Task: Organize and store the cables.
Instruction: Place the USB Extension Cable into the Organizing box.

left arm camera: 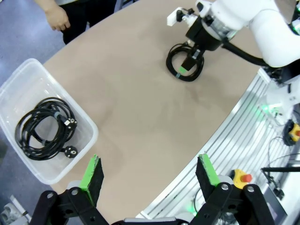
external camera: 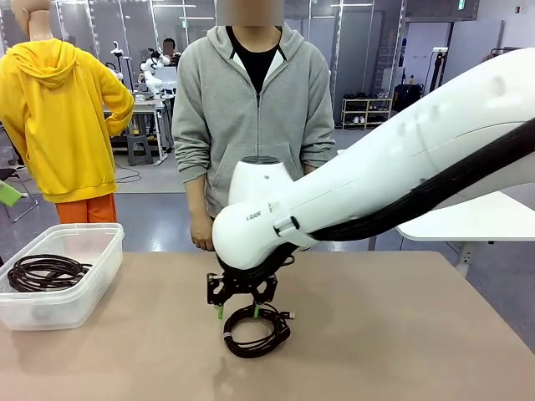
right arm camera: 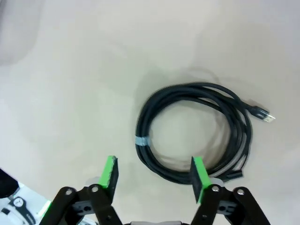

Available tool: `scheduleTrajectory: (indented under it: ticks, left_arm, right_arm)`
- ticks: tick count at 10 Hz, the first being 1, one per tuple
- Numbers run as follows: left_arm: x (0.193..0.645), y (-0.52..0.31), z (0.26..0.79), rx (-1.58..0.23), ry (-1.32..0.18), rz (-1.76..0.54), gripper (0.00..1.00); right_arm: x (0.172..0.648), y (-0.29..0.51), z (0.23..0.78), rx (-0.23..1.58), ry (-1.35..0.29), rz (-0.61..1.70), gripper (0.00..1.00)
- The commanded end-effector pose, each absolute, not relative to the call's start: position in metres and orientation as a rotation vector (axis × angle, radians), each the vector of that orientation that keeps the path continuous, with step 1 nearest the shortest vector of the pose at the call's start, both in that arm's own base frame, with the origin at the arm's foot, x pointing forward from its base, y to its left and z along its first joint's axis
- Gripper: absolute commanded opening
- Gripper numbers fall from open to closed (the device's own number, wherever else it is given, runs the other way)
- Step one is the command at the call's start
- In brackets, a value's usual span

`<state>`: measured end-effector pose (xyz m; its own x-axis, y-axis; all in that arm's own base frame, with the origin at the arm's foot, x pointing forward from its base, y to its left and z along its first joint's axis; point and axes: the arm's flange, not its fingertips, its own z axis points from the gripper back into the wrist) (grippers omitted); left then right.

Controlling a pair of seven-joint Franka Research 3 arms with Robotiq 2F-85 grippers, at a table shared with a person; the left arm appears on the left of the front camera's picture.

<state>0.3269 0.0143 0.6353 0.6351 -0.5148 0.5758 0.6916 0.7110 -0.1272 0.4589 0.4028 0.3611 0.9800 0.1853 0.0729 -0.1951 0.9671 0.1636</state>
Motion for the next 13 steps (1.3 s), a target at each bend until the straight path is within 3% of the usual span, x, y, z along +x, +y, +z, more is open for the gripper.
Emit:
scheduleTrajectory:
  ticks: [1,6,9,13]
  left_arm:
    - [0.328,0.013,0.638,-0.346,-0.536,-0.698,1.0]
    - [0.328,0.013,0.638,-0.346,-0.536,-0.698,1.0]
    - [0.328,0.013,0.638,-0.346,-0.536,-0.698,1.0]
    - [0.328,0.013,0.638,-0.346,-0.536,-0.698,1.0]
  right_arm:
    - [0.427,0.346,0.387,0.241,-0.081,0.316,1.0]
    - [0.375,0.16,0.471,0.378,-0.289,0.646,1.0]
    - [0.354,0.037,0.48,0.307,-0.351,0.801,1.0]
    - [0.334,-0.094,0.458,0.395,-0.559,1.026,1.0]
